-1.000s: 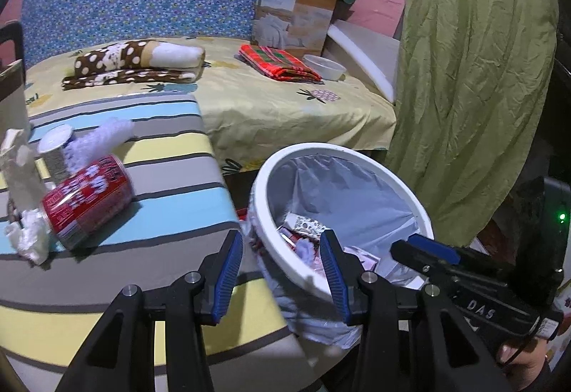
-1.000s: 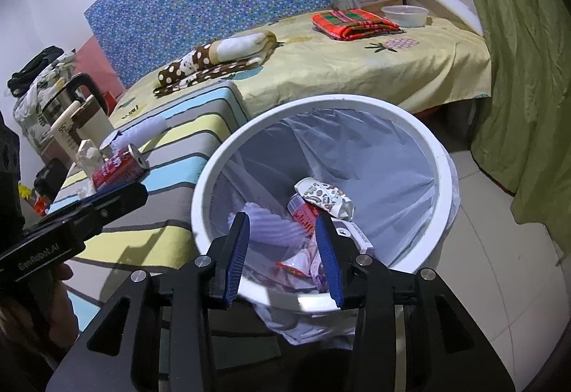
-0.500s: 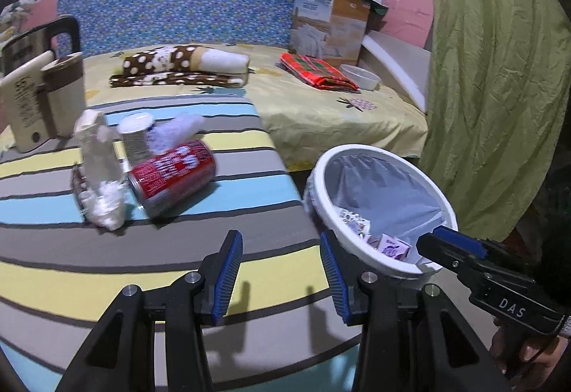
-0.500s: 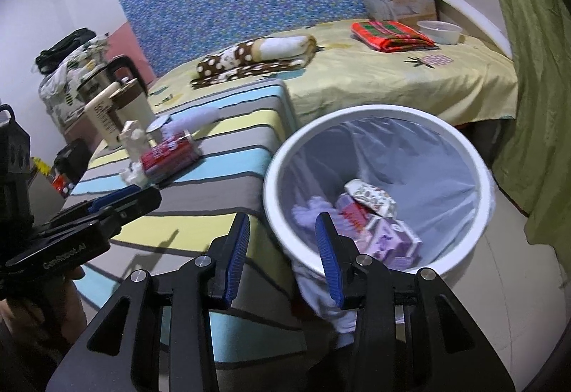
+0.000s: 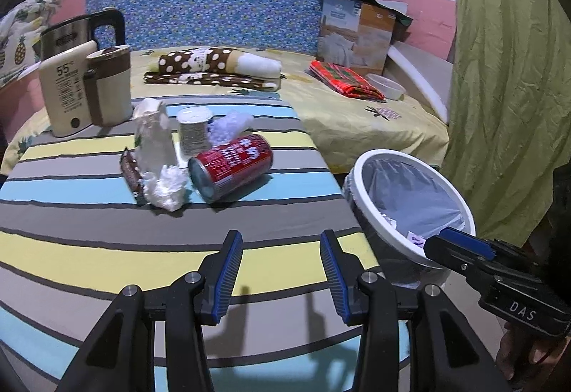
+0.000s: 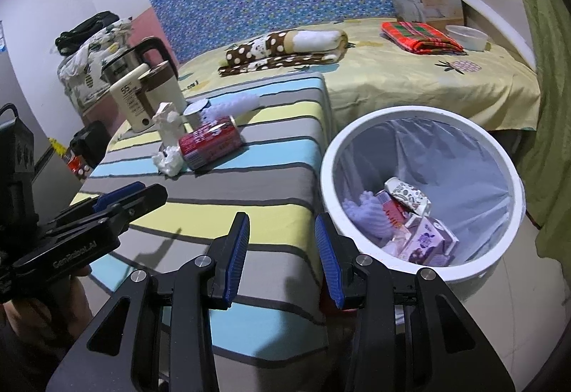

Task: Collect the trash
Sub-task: 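Move both open tools from the bin back over the table, then grasp the crumpled white tissue with the left tool, then grasp the red cartoon can with the right tool, then carry the tissue and can over the white bin and open both tools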

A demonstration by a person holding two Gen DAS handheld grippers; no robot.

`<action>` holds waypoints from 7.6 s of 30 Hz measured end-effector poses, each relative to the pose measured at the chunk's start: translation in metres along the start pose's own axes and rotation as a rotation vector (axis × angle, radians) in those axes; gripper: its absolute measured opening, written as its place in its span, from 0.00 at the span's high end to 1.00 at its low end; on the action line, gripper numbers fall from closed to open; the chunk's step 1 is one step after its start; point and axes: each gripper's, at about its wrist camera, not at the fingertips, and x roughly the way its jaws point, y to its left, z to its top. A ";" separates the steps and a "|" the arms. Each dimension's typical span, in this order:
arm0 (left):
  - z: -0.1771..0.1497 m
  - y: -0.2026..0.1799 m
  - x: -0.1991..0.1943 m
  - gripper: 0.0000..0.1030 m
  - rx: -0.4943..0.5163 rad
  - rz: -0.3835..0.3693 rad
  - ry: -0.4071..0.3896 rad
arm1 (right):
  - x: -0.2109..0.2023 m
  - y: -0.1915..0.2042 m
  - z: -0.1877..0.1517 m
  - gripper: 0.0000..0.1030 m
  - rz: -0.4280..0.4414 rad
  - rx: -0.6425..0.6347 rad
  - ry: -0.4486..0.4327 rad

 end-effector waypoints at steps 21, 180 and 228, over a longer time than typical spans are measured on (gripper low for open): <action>-0.009 0.063 -0.005 0.56 -0.090 0.083 -0.006 | 0.019 0.032 0.002 0.60 0.053 -0.038 0.038; 0.033 -0.086 0.060 0.92 0.165 -0.163 0.050 | -0.024 -0.089 0.012 0.47 -0.126 0.240 -0.189; 0.032 -0.074 0.077 0.63 0.092 -0.242 0.075 | -0.007 -0.094 0.004 0.45 -0.078 0.242 -0.061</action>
